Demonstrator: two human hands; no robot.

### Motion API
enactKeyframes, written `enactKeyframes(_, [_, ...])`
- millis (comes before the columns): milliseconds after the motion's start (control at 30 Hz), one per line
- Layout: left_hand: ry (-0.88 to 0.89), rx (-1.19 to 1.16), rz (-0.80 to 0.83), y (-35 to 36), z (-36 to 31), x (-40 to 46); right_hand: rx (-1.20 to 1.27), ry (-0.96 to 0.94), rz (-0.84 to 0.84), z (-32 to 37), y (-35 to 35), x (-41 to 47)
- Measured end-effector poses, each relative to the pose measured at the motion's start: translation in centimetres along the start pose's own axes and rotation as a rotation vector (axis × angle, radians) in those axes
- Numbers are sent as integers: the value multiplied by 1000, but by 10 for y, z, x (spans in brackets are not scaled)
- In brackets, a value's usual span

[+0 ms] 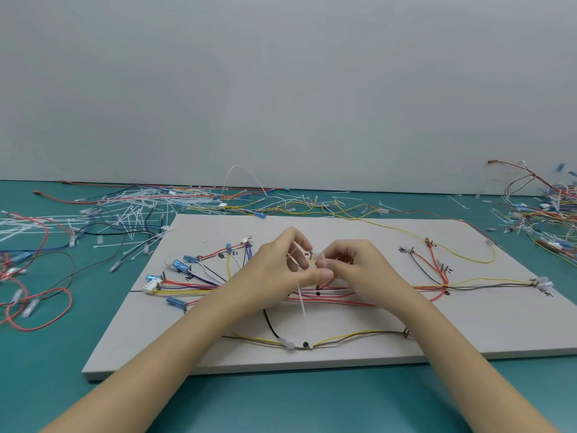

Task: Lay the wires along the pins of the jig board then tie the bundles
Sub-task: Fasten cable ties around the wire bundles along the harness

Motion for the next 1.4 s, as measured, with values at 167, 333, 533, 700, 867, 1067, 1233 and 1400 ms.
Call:
enactKeyframes(167, [-9, 257, 170, -2, 0, -4, 60, 9, -13, 1, -4, 6])
enactKeyframes(333, [-23, 252, 156, -3, -1, -3, 226, 35, -116, -3, -9, 4])
enactKeyframes(533, [3, 350, 133, -4, 2, -2, 225, 2, -127, 1, -8, 7])
enactKeyframes(700, [28, 390, 131, -4, 4, -2, 161, -4, -41, 6, -7, 13])
enactKeyframes(867, [40, 371, 130, -3, 4, -5, 171, 34, -80, 5, -6, 11])
enactKeyframes(1067, [65, 460, 177, -1, 3, -7, 302, 92, 13, 1, 2, 2])
enactKeyframes(1233, [71, 533, 224, 2, 3, -7, 252, 101, -18, 1, 0, 0])
enactKeyframes(1400, [69, 472, 217, 5, 2, -6, 324, 120, -6, 1, 0, -3])
Point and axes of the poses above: each hand's wrist, its own x-axis towards the middle knuckle, its own y-axis out of the palm, z = x × y, the point moved 2 cm from there along x, towards the middle knuckle, and after that the axes turned 14 degrees about -x, right-handed, at the moved point
